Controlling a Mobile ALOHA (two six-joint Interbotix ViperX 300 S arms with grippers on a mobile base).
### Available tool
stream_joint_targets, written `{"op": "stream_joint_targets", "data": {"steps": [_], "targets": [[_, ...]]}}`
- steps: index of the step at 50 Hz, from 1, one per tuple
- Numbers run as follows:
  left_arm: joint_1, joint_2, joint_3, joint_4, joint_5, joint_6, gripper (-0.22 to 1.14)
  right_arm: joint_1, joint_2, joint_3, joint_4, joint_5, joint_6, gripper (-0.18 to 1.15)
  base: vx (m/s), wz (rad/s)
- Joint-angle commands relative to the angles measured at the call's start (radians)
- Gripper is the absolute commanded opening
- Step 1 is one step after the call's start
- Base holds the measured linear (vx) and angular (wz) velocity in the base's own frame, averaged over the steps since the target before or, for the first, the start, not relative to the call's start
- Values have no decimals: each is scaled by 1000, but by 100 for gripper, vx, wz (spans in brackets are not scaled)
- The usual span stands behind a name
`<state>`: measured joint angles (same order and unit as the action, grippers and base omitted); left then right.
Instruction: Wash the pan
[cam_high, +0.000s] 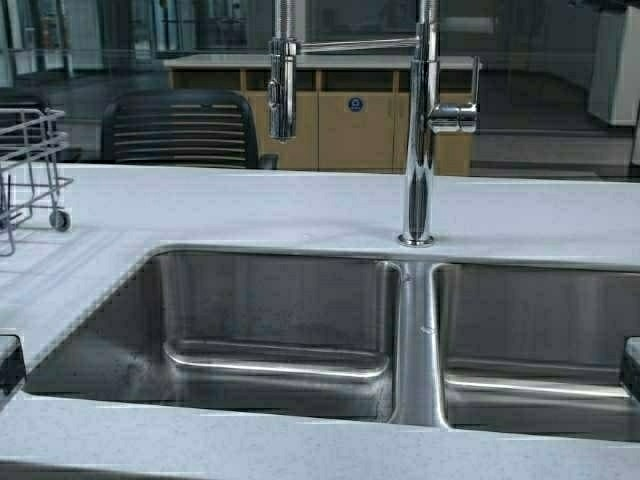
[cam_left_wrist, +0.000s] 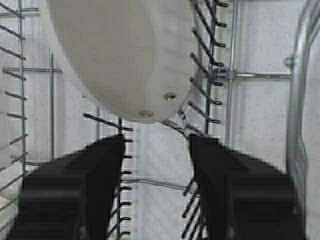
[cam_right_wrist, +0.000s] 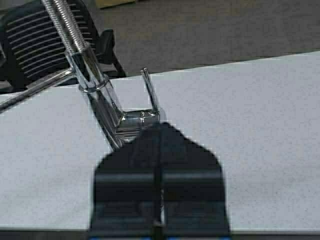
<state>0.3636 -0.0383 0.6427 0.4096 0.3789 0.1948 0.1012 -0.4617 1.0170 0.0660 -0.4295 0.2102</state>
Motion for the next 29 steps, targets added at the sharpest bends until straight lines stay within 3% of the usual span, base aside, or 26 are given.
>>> {"op": "stream_joint_targets", "data": {"steps": [1, 29], "targets": [[2, -58, -34, 0, -3, -6, 80, 2, -6, -15, 2, -9, 0, 6, 0, 0], [-49, -222, -38, 0, -3, -14, 80, 2, -6, -12, 2, -9, 0, 6, 0, 0]]}}
